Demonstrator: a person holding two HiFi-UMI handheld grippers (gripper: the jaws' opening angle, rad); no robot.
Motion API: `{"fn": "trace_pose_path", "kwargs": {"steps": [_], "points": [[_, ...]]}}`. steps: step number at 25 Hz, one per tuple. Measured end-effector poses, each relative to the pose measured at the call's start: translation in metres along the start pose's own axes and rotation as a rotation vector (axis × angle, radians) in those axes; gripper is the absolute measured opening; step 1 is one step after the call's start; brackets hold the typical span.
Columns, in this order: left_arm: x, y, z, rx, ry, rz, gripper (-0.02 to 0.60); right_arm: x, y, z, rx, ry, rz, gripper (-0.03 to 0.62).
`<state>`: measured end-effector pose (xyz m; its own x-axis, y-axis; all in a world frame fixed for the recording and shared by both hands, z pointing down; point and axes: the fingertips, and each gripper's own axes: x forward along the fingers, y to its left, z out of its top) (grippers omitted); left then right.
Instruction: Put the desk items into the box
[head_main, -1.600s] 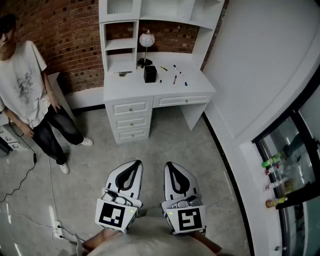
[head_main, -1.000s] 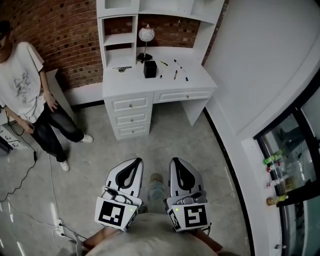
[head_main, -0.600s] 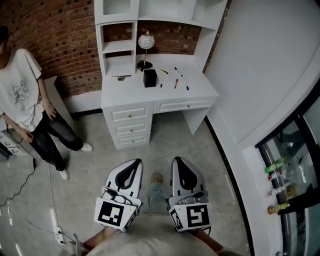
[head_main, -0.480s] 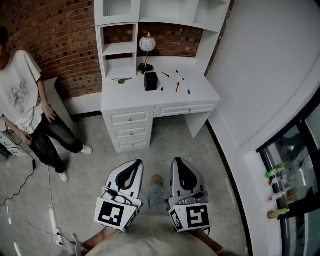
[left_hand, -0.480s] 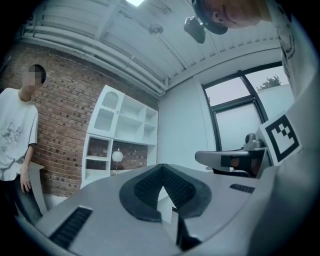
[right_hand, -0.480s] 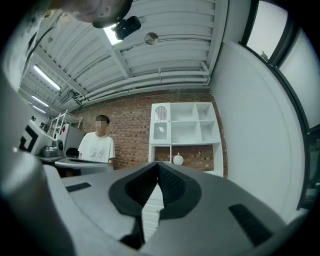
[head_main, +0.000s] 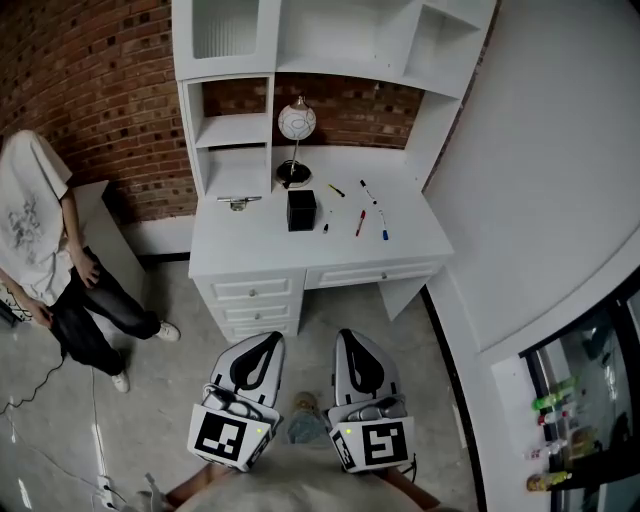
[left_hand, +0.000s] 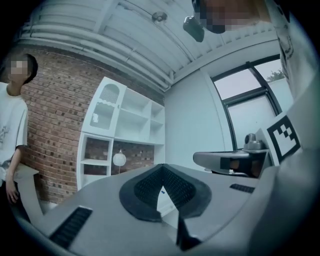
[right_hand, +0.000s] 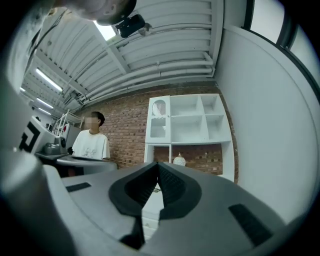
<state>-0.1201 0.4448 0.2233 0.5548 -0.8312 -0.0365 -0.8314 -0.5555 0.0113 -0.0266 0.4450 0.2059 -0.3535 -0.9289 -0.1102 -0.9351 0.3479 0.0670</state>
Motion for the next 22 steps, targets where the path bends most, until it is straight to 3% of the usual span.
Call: {"fn": "trace_pose_path", "kwargs": {"steps": [10,22], "points": [[0.140,0.052,0.005,0.000,-0.007,0.070,0.008,0.127,-0.089,-0.018,0.020,0.014,0.057,0.017],[0.196,0.089,-0.023,-0.035,0.055,0.108,0.008,0.176,-0.125,-0.059,0.069,0.106,0.063,0.017]]}}
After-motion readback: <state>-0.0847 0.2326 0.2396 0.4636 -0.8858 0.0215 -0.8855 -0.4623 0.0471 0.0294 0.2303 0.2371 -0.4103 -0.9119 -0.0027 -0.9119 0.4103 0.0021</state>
